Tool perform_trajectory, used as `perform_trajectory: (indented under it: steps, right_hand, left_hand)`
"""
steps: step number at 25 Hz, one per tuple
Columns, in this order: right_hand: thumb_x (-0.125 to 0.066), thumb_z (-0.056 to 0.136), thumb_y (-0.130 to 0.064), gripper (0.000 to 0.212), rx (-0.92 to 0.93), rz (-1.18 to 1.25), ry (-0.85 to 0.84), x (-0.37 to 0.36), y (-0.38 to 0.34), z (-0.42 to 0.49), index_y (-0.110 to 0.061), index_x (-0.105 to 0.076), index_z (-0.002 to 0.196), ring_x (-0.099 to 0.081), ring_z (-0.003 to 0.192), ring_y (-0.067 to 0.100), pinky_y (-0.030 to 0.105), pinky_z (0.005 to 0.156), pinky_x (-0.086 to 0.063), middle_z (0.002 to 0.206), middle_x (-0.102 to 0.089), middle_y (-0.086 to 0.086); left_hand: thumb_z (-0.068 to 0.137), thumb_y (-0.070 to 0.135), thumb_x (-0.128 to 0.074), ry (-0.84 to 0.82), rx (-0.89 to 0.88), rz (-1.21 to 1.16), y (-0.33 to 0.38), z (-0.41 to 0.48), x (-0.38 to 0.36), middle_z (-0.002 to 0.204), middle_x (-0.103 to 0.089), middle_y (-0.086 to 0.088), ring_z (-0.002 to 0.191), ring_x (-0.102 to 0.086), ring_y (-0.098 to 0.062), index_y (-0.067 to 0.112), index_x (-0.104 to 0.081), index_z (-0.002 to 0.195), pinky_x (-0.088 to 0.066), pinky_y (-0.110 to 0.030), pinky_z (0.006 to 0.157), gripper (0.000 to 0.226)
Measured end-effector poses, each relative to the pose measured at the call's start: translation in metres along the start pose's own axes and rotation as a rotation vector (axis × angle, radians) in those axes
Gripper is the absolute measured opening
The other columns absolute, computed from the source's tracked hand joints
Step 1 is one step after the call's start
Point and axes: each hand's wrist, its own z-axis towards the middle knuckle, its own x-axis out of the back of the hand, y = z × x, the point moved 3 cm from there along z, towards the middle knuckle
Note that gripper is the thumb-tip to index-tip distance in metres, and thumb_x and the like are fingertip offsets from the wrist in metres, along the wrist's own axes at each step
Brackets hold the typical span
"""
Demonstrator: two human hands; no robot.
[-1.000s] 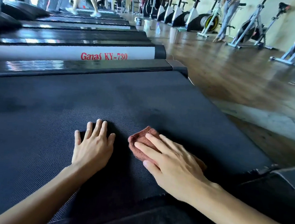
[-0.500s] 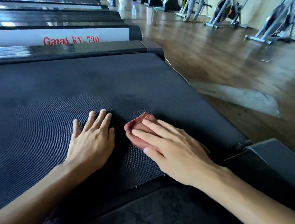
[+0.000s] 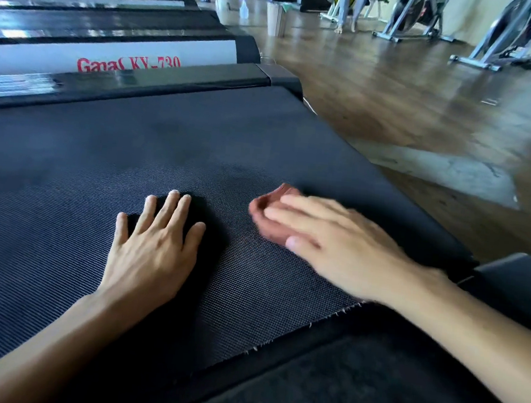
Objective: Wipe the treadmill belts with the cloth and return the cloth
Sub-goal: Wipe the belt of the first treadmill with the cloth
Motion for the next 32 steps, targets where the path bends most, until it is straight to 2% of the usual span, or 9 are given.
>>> perform_trajectory:
  steps: [2, 4, 10, 14, 16, 22, 27, 29, 32]
  right_hand:
    - [-0.040, 0.100, -0.042, 0.049, -0.197, -0.037, -0.021, -0.002, 0.035, 0.046, -0.051, -0.026, 0.146, -0.022, 0.141, 0.010, 0.037, 0.113, -0.024, 0.157, -0.016, -0.027]
    - [-0.039, 0.098, -0.039, 0.051, -0.244, -0.059, -0.002, -0.009, 0.030, 0.089, -0.048, -0.026, 0.146, -0.026, 0.140, 0.018, 0.042, 0.112, -0.028, 0.158, -0.018, -0.020]
    - [-0.041, 0.099, -0.041, 0.050, 0.060, -0.014, 0.064, -0.009, -0.016, 0.028, -0.049, -0.028, 0.147, -0.020, 0.141, 0.005, 0.033, 0.115, -0.023, 0.155, -0.020, -0.028]
    - [-0.037, 0.099, -0.042, 0.050, -0.195, -0.061, 0.000, -0.009, 0.045, 0.090, -0.050, -0.024, 0.147, -0.026, 0.140, 0.012, 0.040, 0.111, -0.028, 0.156, -0.016, -0.026]
    - [-0.037, 0.098, -0.039, 0.051, -0.230, -0.053, 0.014, -0.016, 0.034, 0.143, -0.048, -0.026, 0.146, -0.030, 0.137, 0.019, 0.042, 0.108, -0.030, 0.156, -0.020, -0.021]
    - [-0.040, 0.097, -0.043, 0.049, 0.165, -0.008, 0.045, -0.024, -0.015, 0.090, -0.048, -0.031, 0.146, -0.024, 0.142, 0.010, 0.036, 0.112, -0.028, 0.156, -0.025, -0.020]
    - [-0.037, 0.099, -0.041, 0.050, -0.211, -0.065, -0.014, -0.023, 0.053, 0.197, -0.045, -0.027, 0.148, -0.023, 0.143, 0.018, 0.042, 0.114, -0.026, 0.159, -0.019, -0.018]
    - [-0.039, 0.098, -0.041, 0.051, -0.140, -0.069, 0.002, -0.038, 0.015, 0.232, -0.043, -0.029, 0.148, -0.024, 0.143, 0.021, 0.044, 0.113, -0.026, 0.159, -0.021, -0.014]
    - [-0.041, 0.098, -0.043, 0.049, 0.228, -0.014, -0.024, -0.045, -0.020, 0.194, -0.046, -0.032, 0.146, -0.023, 0.143, 0.015, 0.039, 0.114, -0.025, 0.158, -0.025, -0.016]
  left_hand:
    - [0.098, 0.053, -0.017, -0.013, -0.002, -0.005, -0.001, 0.005, 0.000, 0.162, 0.002, 0.010, 0.149, 0.007, -0.016, 0.025, -0.007, 0.155, 0.000, -0.050, 0.119, 0.064]
    - [0.099, 0.051, -0.018, -0.011, -0.004, -0.014, -0.001, 0.014, -0.001, 0.162, 0.002, 0.010, 0.149, 0.006, -0.015, 0.023, -0.008, 0.155, 0.000, -0.050, 0.118, 0.063]
    - [0.099, 0.053, -0.021, 0.018, 0.038, 0.020, -0.036, 0.050, 0.003, 0.162, -0.007, 0.009, 0.149, -0.001, -0.015, 0.022, -0.015, 0.154, -0.004, -0.050, 0.117, 0.063]
    - [0.097, 0.058, -0.019, 0.026, 0.075, 0.051, -0.061, 0.075, 0.003, 0.161, -0.012, 0.009, 0.148, -0.006, -0.014, 0.021, -0.020, 0.152, -0.010, -0.052, 0.116, 0.066]
    - [0.097, 0.057, -0.019, 0.034, 0.065, 0.066, -0.064, 0.086, 0.001, 0.161, -0.015, 0.009, 0.148, -0.009, -0.014, 0.020, -0.023, 0.150, -0.014, -0.052, 0.115, 0.065]
    - [0.099, 0.052, -0.023, 0.041, 0.096, 0.065, -0.079, 0.126, 0.006, 0.157, -0.023, 0.005, 0.142, -0.018, -0.015, 0.015, -0.028, 0.148, -0.019, -0.046, 0.109, 0.061]
    - [0.098, 0.053, -0.024, 0.035, 0.128, 0.076, -0.096, 0.166, 0.010, 0.154, -0.030, 0.003, 0.141, -0.022, -0.018, 0.013, -0.032, 0.145, -0.021, -0.050, 0.111, 0.062]
    - [0.098, 0.054, -0.024, 0.024, 0.138, 0.069, -0.099, 0.177, 0.009, 0.159, -0.022, 0.002, 0.146, -0.014, -0.017, 0.014, -0.028, 0.149, -0.015, -0.050, 0.115, 0.065]
    - [0.098, 0.055, -0.023, 0.016, 0.158, 0.042, -0.104, 0.183, 0.003, 0.162, -0.011, 0.005, 0.149, -0.003, -0.015, 0.018, -0.020, 0.153, -0.005, -0.048, 0.119, 0.067]
